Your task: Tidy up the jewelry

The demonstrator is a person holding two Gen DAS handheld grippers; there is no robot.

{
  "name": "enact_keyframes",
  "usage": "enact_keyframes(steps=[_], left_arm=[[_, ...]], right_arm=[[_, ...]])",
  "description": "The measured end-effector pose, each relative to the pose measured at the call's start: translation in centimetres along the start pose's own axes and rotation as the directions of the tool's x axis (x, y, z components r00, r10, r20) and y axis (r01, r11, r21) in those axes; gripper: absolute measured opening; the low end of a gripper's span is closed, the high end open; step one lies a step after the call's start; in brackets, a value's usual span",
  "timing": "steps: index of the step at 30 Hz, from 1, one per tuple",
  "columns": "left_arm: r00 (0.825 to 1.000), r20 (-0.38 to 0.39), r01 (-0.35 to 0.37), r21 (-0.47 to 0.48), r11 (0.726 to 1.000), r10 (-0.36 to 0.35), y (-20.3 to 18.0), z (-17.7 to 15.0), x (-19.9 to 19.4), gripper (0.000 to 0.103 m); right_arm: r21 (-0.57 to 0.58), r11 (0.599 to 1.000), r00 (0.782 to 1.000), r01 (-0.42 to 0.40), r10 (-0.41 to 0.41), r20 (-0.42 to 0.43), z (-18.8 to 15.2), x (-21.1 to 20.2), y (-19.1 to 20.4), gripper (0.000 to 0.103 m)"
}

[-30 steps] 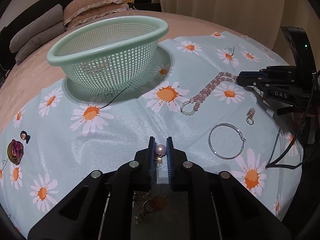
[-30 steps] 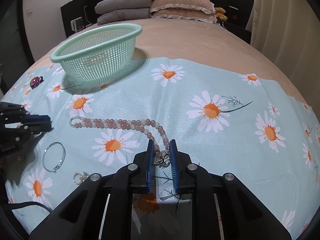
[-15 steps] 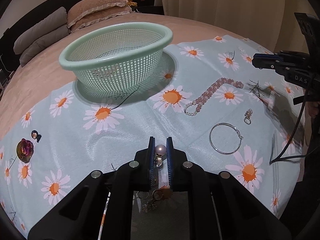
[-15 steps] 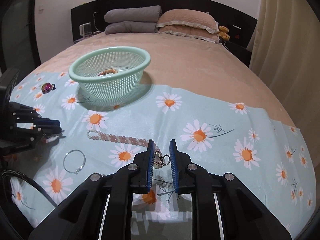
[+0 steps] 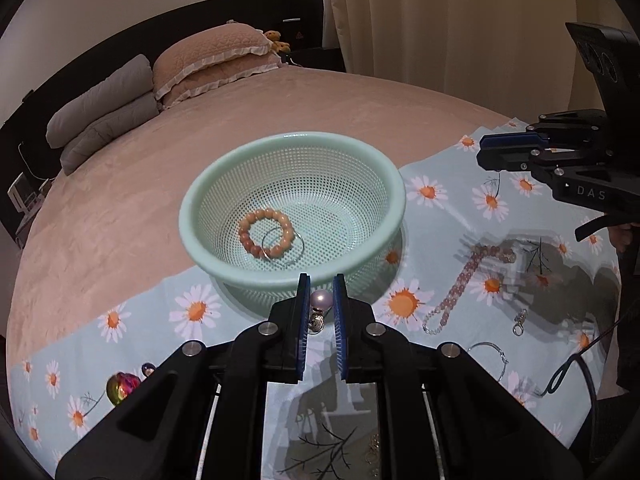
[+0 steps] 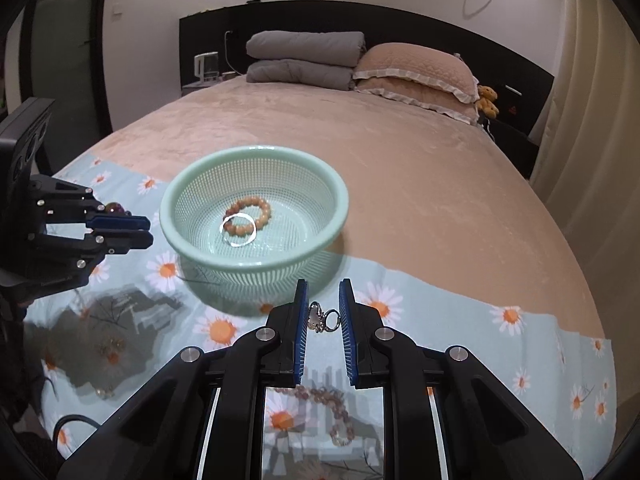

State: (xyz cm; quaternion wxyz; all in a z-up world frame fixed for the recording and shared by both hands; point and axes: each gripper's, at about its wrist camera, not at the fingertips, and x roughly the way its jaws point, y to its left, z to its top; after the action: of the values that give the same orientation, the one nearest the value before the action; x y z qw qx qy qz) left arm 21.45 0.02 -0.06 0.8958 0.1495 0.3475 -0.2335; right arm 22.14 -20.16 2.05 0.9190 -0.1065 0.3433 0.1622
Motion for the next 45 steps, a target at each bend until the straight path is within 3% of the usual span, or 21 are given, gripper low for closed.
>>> enact_keyframes(steps=[5, 8, 11, 16, 18, 19, 20, 25, 33, 40, 45], left_arm=[[0.999, 0.024, 0.042, -0.071, 0.997, -0.041, 2.3, 2.4, 1.4, 0.012], [0.999, 0.012, 0.052, -0.086, 0.995, -0.051, 2.7, 3.0, 2.6, 0.012], [0.993, 0.01, 0.119, -0.1, 0.988, -0.119, 2.9, 2.9, 3.4, 0.012], [0.993, -0.009, 0.116, -0.106, 0.988, -0.117, 2.9, 2.6, 4.3, 0.015], [0.996, -0.007, 0.092, -0.117, 0.989, -0.094, 3.0, 2.7, 4.3, 0.07], [0.999, 0.023, 0.048, -0.13, 0.99, -0.046, 3.1, 2.5, 3.8, 0.095], [0.998, 0.064, 0.022, -0.13, 0.991, -0.014, 3.1, 2.4, 3.1, 0.098], [0.994, 0.095, -0.032, -0.152, 0.988, 0.047, 4.2, 1.7, 1.5, 0.097], [0.986, 0.147, -0.057, -0.129, 0.99, 0.076, 3.5, -0.5, -1.7, 0.097], [0.993, 0.099, -0.057, -0.061, 0.996, 0.063, 1.1, -4.5, -3.3, 0.097], [0.998, 0.019, -0.062, -0.008, 0.998, 0.062, -0.8, -8.2, -3.5, 0.097]], right_arm=[[0.112, 0.992, 0.995, -0.06, 0.051, 0.083, 2.3, 1.5, -0.5, 0.015], [0.129, 0.988, 0.994, -0.082, 0.072, 0.081, 3.1, 2.8, -0.1, 0.015], [0.158, 0.983, 0.993, -0.096, 0.085, 0.077, 3.6, 4.0, 0.1, 0.015], [0.182, 0.975, 0.991, -0.13, 0.123, 0.054, 3.7, 5.7, 0.4, 0.016], [0.196, 0.973, 0.992, -0.124, 0.116, 0.05, 3.6, 6.4, 0.4, 0.021], [0.22, 0.97, 0.994, -0.107, 0.098, 0.053, 3.6, 6.6, 0.1, 0.044], [0.252, 0.964, 0.995, -0.086, 0.071, 0.068, 3.4, 6.6, -0.2, 0.066], [0.325, 0.943, 0.992, -0.072, 0.034, 0.121, 2.6, 5.7, -1.8, 0.071], [0.289, 0.957, 0.992, -0.019, -0.017, 0.124, 1.3, 4.0, -2.0, 0.083], [0.163, 0.986, 0.996, 0.03, -0.042, 0.074, -1.3, 2.4, -1.3, 0.085], [0.125, 0.99, 0.998, 0.064, -0.066, 0.012, -4.4, 2.4, -1.0, 0.086]])
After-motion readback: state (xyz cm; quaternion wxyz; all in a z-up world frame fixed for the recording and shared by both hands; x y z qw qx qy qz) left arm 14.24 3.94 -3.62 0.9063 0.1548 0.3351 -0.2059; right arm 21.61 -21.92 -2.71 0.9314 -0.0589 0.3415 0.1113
